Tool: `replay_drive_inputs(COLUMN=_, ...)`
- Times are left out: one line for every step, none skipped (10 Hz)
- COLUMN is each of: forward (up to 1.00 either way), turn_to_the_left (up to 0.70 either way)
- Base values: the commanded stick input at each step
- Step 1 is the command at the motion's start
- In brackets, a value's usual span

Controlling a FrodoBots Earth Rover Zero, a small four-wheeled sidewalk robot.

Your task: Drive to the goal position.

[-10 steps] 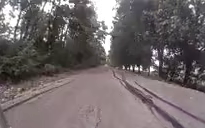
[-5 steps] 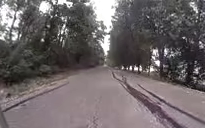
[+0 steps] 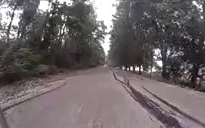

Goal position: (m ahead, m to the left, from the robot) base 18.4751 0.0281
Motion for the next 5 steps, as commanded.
replay_drive_inputs(forward=0.70, turn_to_the_left=0.00)
replay_drive_inputs(forward=0.70, turn_to_the_left=0.00)
replay_drive_inputs(forward=0.70, turn_to_the_left=0.00)
replay_drive_inputs(forward=0.70, turn_to_the_left=0.00)
replay_drive_inputs(forward=0.70, turn_to_the_left=0.00)
